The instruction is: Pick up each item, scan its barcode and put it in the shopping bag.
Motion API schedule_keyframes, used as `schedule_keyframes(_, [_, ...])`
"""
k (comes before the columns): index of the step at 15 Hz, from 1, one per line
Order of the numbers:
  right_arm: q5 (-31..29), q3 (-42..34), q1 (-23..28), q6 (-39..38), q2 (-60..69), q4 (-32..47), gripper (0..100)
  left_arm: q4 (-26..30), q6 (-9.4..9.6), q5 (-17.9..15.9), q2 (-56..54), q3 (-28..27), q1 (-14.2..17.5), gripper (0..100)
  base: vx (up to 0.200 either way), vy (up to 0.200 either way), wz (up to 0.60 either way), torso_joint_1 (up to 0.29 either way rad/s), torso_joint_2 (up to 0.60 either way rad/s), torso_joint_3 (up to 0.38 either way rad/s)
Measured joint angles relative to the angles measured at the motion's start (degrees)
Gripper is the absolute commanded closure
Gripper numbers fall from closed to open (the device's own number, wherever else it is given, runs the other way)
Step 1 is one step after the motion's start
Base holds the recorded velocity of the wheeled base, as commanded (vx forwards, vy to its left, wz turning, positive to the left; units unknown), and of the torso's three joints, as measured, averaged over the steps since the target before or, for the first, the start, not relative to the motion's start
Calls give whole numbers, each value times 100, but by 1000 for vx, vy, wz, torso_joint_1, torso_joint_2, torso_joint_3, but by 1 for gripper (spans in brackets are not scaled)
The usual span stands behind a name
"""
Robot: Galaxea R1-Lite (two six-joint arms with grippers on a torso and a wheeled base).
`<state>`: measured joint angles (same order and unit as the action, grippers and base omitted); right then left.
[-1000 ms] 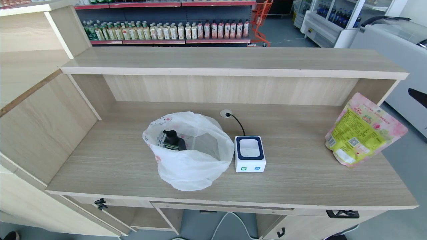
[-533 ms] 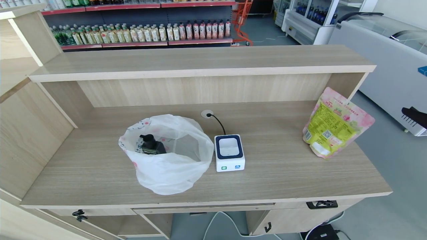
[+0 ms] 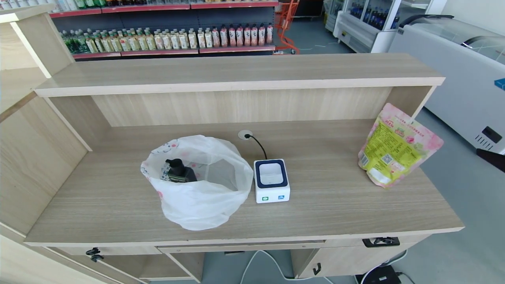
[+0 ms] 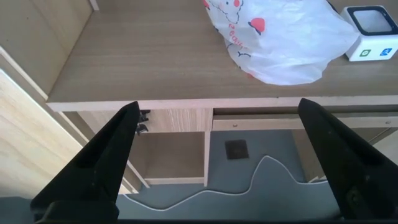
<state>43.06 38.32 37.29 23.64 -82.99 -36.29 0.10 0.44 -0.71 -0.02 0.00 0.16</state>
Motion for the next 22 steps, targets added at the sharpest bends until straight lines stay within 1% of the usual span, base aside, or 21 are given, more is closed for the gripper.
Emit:
schedule_keyframes(1, [5, 10, 88, 294, -155, 2, 0, 0, 0, 0, 0, 0, 0, 0, 0, 0, 0, 0, 0, 0])
schedule_keyframes(3, [46, 51, 256, 622, -524, -22, 0, 0, 0, 0, 0, 0, 0, 0, 0, 0, 0, 0, 0, 0])
schedule_keyframes(7, [122, 112, 385, 762, -1025, -35, 0, 0, 0, 2, 0, 0, 0, 0, 0, 0, 0, 0, 0, 0])
schedule_keyframes(9, [418, 156, 397, 828, -1318, -200, 0, 0, 0, 0, 0, 0, 0, 0, 0, 0, 0, 0, 0, 0])
schedule_keyframes(12, [1023, 252, 361, 1140, -1880, -613, 0, 0, 0, 0, 0, 0, 0, 0, 0, 0, 0, 0, 0, 0])
schedule_keyframes(14, [1297, 433, 254, 1415, -2315, -750, 0, 0, 0, 0, 0, 0, 0, 0, 0, 0, 0, 0, 0, 0])
schedule_keyframes(16, [1445, 603, 68, 1487, -2690, -923, 0, -2, 0, 0, 0, 0, 0, 0, 0, 0, 0, 0, 0, 0])
schedule_keyframes(22, [1537, 903, -747, 1498, -3338, -1084, 0, 0, 0, 2, 0, 0, 0, 0, 0, 0, 0, 0, 0, 0])
